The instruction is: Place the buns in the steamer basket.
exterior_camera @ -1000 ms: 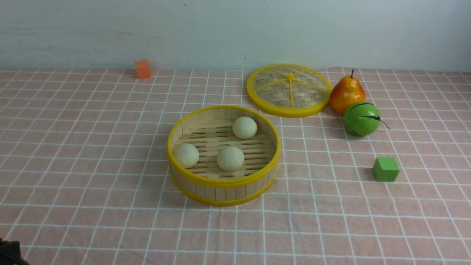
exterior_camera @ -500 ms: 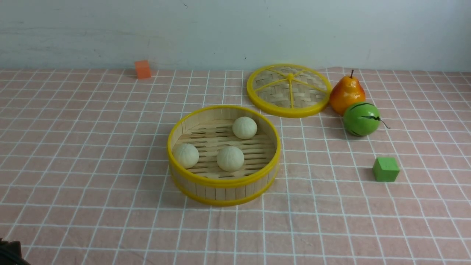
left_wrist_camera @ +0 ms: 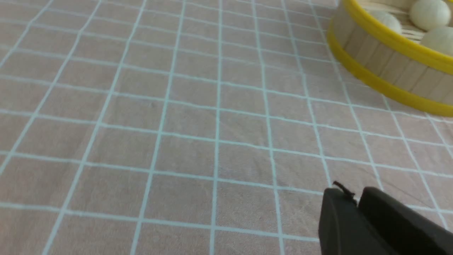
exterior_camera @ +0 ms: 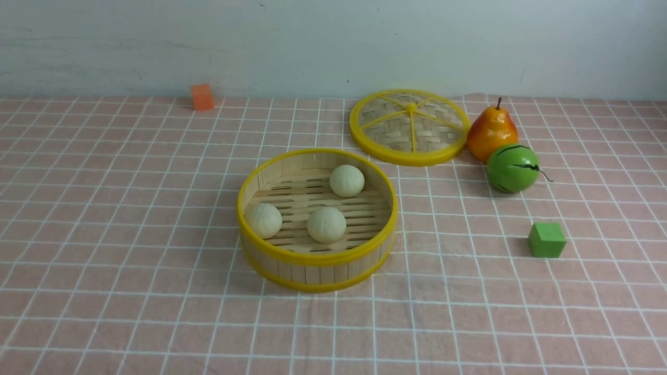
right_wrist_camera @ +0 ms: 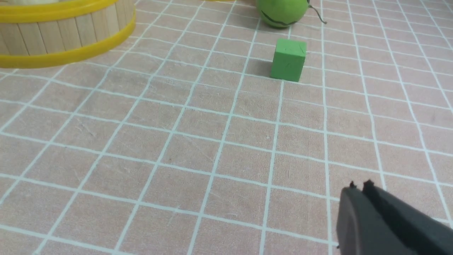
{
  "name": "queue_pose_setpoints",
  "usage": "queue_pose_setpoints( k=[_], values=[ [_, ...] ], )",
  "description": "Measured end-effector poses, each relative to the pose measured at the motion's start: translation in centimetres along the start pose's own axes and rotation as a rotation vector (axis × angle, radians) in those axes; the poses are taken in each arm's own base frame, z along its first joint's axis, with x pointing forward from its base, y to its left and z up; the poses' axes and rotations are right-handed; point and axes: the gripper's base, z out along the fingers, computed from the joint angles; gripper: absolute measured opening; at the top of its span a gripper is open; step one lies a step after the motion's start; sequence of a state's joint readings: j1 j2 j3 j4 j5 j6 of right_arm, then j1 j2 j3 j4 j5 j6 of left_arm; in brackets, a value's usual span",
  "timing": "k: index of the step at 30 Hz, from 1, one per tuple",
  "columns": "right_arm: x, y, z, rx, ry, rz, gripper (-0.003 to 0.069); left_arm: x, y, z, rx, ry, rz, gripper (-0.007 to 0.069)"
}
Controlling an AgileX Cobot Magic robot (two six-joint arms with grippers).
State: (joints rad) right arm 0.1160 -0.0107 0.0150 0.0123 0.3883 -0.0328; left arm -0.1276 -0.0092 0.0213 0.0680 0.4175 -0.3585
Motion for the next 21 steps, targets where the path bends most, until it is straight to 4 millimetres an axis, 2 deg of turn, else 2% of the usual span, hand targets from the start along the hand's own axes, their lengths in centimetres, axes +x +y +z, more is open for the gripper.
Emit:
queue_pose_setpoints(
  k=[4,8,16,21],
  values=[
    [0.00,0.01,0.00,-0.002,0.000,-0.001,0.0020,-0.09,0.03,0.07,-0.024,-0.031,-0.018,-0.0014],
    [0.00,0.01,0.00,-0.002,0.000,-0.001,0.0026,-0.06,0.03,0.08,-0.031,-0.031,0.078,-0.0014],
    [0.00,0.01,0.00,-0.002,0.000,-0.001,0.0031,-0.03,-0.07,0.09,-0.013,-0.027,0.094,-0.0014],
    [0.00,0.01,0.00,-0.002,0.000,-0.001,0.0034,0.08,-0.44,0.08,0.056,-0.011,0.123,-0.0014]
  ],
)
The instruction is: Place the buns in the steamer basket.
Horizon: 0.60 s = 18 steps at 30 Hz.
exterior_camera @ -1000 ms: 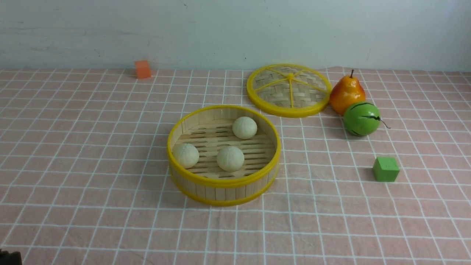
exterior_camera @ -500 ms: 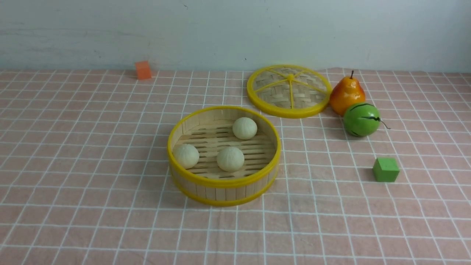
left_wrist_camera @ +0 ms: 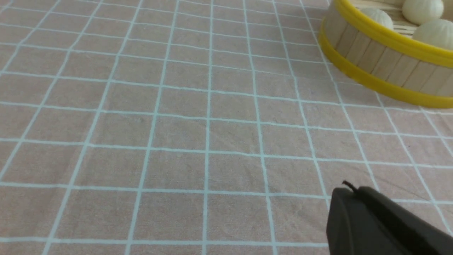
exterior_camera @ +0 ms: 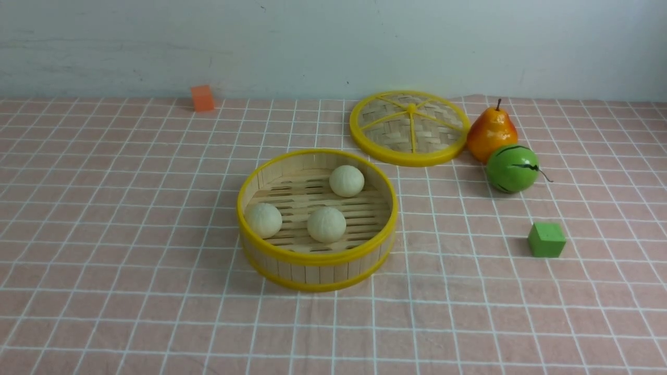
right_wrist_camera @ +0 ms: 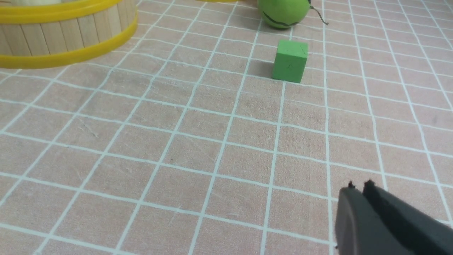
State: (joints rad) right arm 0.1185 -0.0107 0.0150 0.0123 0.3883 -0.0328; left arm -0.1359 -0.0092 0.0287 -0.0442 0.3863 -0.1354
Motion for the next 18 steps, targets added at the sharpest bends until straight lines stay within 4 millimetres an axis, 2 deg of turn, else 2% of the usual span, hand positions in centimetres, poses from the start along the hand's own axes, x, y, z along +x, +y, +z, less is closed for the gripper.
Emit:
queue_pose_setpoints(
  k=[18],
  values=[
    [0.00,0.00,0.00,0.000,0.000,0.000,0.0062,0.01,-0.03,0.00,0.005,0.001,0.005,-0.0014]
  ],
)
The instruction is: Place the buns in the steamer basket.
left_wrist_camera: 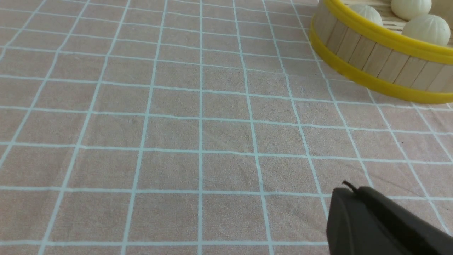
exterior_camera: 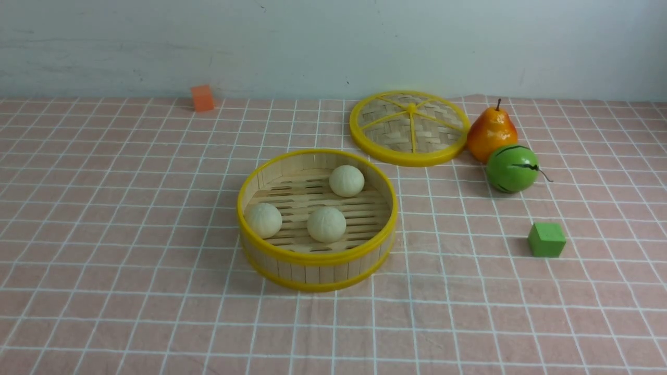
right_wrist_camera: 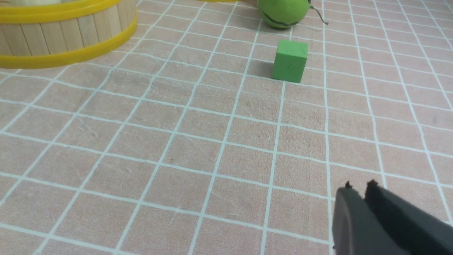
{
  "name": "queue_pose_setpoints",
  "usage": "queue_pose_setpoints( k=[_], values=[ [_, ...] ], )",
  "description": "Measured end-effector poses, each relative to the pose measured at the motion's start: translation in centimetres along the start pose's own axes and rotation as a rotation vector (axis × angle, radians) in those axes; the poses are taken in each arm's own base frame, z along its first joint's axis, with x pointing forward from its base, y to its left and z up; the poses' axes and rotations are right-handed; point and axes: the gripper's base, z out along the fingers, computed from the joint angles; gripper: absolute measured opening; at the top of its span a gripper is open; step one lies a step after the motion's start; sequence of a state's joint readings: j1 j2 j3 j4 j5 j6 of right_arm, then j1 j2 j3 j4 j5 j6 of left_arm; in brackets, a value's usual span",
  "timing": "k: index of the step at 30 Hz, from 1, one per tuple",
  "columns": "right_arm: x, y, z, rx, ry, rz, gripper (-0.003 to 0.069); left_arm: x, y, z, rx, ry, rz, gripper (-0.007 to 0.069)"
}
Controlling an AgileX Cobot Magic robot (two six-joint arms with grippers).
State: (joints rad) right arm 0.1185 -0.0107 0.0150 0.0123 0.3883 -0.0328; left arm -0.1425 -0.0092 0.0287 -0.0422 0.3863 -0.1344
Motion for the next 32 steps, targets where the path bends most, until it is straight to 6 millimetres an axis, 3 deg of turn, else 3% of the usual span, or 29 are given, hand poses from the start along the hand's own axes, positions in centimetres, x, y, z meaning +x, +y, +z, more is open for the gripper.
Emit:
queue_pose_setpoints(
  k=[32],
  values=[
    [0.00,0.00,0.00,0.000,0.000,0.000,0.0109,0.00,0.00,0.00,0.000,0.000,0.000,0.0001]
  ],
)
